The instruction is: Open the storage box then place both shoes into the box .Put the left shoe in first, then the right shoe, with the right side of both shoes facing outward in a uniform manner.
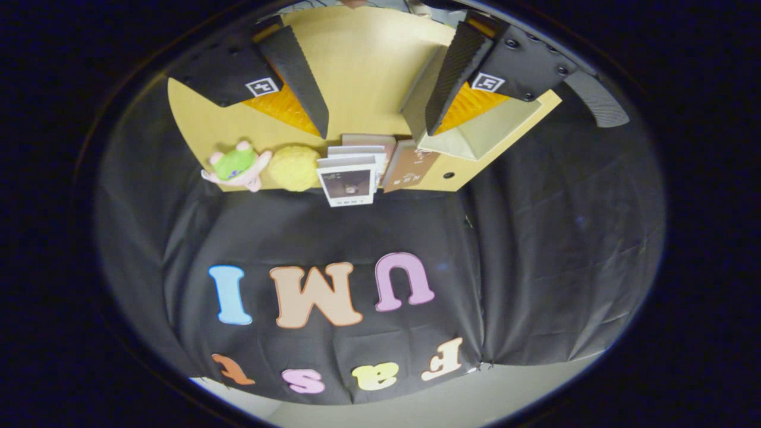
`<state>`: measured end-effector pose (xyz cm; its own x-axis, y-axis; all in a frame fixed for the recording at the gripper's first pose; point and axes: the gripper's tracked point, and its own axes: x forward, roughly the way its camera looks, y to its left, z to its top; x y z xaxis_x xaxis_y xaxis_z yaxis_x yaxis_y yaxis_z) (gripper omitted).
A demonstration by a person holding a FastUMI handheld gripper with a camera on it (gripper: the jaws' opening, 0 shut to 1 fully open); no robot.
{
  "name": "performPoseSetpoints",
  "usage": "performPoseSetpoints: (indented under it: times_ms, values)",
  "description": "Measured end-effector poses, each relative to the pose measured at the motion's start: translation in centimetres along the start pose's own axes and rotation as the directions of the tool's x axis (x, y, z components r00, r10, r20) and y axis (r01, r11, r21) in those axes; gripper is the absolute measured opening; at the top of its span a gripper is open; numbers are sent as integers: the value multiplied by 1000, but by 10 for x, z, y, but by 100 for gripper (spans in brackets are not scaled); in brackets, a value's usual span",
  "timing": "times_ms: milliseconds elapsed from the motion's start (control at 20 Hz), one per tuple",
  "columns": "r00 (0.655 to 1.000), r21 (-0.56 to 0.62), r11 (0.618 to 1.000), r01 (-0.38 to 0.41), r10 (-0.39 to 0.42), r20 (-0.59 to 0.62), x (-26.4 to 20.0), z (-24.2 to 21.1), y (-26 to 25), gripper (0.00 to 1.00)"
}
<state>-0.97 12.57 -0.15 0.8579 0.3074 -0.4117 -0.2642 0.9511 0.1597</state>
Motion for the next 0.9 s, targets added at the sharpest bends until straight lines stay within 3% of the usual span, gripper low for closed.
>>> performPoseSetpoints:
  times_ms: [250, 500, 900]
  values:
    - [988, -43, 994, 97, -91, 128, -35, 19, -46, 100]
    - [956, -14, 984, 177, -168, 240, -64, 30, -84, 100]
    - [932, -11, 975, 220, -207, 298, -80, 36, -103, 100]
